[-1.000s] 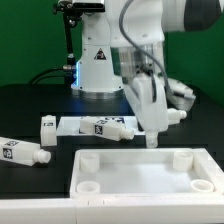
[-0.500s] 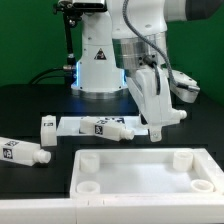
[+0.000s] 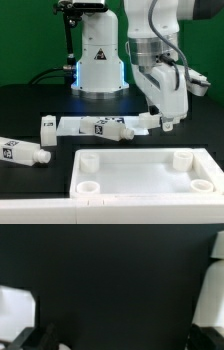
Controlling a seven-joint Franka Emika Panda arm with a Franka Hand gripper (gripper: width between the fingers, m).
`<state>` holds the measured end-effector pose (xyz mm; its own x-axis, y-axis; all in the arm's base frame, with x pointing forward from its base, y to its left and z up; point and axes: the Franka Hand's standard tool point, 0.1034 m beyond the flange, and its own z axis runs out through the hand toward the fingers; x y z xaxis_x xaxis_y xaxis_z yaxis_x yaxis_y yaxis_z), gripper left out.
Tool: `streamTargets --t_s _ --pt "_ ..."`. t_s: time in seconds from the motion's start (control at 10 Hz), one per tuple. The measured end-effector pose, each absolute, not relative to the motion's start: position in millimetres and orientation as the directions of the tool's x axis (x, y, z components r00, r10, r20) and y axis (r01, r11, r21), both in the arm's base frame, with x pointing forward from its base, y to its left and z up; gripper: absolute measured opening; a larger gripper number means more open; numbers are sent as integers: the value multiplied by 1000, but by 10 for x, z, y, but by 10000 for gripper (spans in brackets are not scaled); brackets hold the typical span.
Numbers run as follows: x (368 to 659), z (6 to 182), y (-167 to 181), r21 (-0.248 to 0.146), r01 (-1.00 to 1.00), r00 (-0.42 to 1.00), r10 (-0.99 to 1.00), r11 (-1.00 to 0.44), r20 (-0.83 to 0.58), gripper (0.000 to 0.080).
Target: Assemble desk
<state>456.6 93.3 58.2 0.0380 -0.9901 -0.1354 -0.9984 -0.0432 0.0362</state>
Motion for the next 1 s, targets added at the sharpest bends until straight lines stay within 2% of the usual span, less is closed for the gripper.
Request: streamTargets --t_s 0.3,0.5,0.7,1.0 --pt "4556 568 925 33 -997 70 -988 -75 -136 649" --pt "4392 511 857 -22 -995 102 -986 -100 -129 649" --pt "4040 389 851 -4 -995 98 -989 -99 -107 649" --pt "4048 384 861 0 -995 101 -989 -101 -110 649"
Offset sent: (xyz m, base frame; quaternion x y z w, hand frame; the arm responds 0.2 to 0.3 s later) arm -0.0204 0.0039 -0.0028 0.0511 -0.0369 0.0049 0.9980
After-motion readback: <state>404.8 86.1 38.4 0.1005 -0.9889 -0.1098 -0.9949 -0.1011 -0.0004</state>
